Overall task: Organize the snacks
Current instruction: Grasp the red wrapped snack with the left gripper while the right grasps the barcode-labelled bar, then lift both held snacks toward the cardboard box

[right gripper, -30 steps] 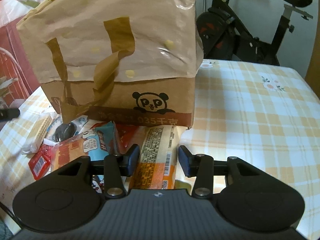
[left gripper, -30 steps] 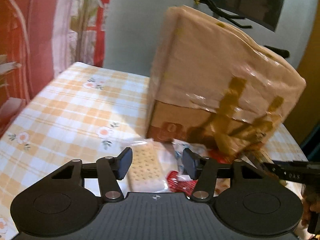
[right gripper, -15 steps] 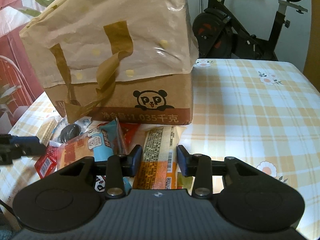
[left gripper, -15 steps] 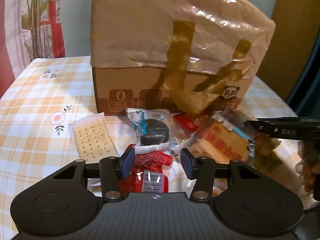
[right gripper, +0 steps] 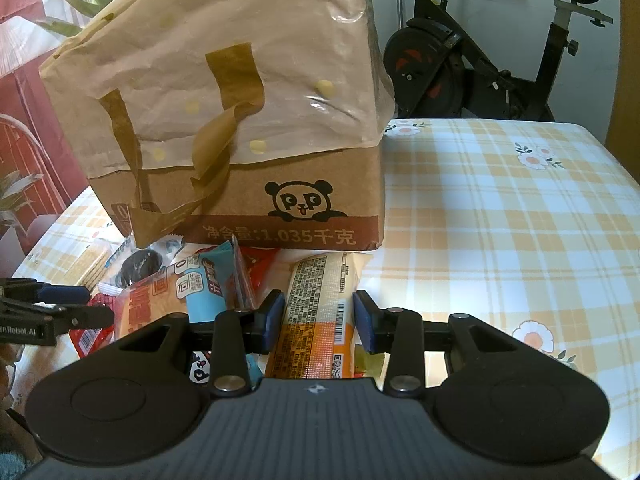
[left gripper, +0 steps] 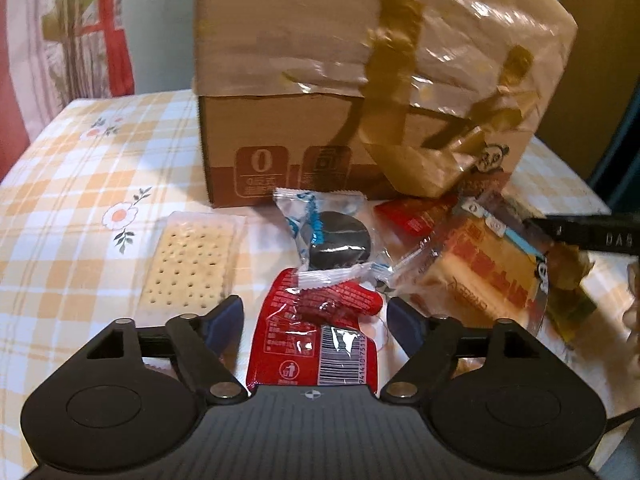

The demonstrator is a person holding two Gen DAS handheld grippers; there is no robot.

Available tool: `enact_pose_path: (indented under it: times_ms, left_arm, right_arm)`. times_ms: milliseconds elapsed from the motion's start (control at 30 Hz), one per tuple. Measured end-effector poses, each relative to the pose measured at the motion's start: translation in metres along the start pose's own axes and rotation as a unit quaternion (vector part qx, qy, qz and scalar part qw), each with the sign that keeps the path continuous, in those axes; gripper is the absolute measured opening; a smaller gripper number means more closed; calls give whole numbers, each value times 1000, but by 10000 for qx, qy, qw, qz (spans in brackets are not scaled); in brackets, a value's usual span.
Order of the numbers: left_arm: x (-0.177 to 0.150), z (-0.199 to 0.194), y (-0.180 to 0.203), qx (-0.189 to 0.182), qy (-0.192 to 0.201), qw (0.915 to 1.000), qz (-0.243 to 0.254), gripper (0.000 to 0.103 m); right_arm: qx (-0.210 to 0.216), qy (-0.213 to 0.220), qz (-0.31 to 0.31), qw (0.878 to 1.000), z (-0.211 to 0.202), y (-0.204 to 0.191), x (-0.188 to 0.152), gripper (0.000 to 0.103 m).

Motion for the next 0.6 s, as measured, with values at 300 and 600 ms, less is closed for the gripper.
enact_pose_path:
  times_ms: [300,600]
  left_arm:
    - [-1,7,12,389,103,9987,326,68]
    - [-3,-9,6,108,126,9999,-38,50]
  right_arm:
    - [11,8,25,10000,0,0,1,40]
    - [2,13,-2,10000,-1,-1,1,40]
Point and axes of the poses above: each gripper's, at about its wrist camera, not at the fingertips, and z roughly the way its jaws point, y to its right, x to its top, the point moved 6 cm from there along z, roughly the way its jaws point, and after that the axes turned 4 degrees about y, right-handed, at the moved point
